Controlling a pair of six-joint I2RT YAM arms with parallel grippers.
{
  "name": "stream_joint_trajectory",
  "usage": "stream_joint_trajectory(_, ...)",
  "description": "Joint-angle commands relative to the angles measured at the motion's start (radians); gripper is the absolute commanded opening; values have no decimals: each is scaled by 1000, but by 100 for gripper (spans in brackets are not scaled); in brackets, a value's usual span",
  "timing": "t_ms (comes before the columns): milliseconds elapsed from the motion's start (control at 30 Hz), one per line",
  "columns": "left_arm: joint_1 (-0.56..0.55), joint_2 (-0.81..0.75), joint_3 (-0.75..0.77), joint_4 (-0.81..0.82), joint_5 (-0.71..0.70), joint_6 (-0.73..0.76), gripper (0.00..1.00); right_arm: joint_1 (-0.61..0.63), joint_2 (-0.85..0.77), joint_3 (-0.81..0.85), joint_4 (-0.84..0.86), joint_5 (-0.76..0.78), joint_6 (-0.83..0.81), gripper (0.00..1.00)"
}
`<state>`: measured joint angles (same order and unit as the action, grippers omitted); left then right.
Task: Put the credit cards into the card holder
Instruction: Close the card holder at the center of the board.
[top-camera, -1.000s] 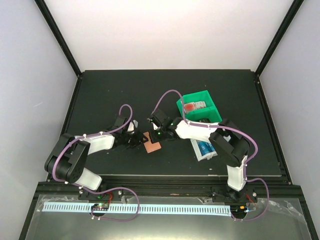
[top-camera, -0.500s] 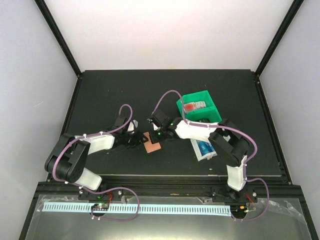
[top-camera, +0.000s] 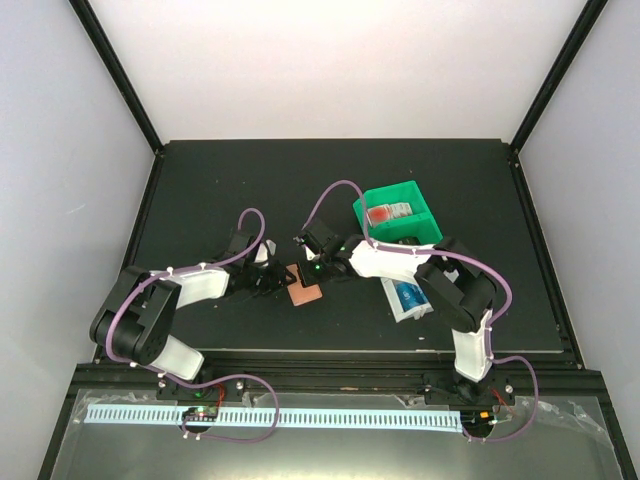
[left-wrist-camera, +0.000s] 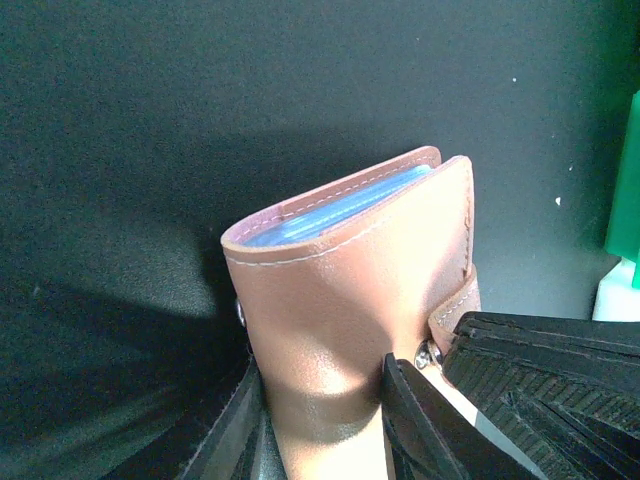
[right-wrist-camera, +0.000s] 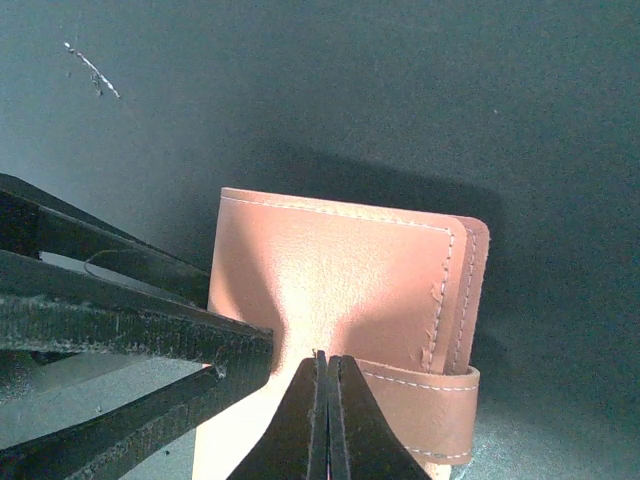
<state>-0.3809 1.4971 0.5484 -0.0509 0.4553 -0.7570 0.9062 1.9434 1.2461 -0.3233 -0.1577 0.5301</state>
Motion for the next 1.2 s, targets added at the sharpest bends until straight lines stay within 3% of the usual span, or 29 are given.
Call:
stream_joint_trajectory(0, 1, 70, -27, -66, -65, 24, 34, 8, 46, 2, -3, -34, -1, 1)
stream_joint_trajectory(833, 0, 99, -25, -58, -52, 26, 31, 68, 116, -80, -99, -42, 51, 1)
stream_joint_trajectory(1167, 0, 98, -22, -66, -58, 29, 30, 67, 112, -233, 6, -48, 99, 1)
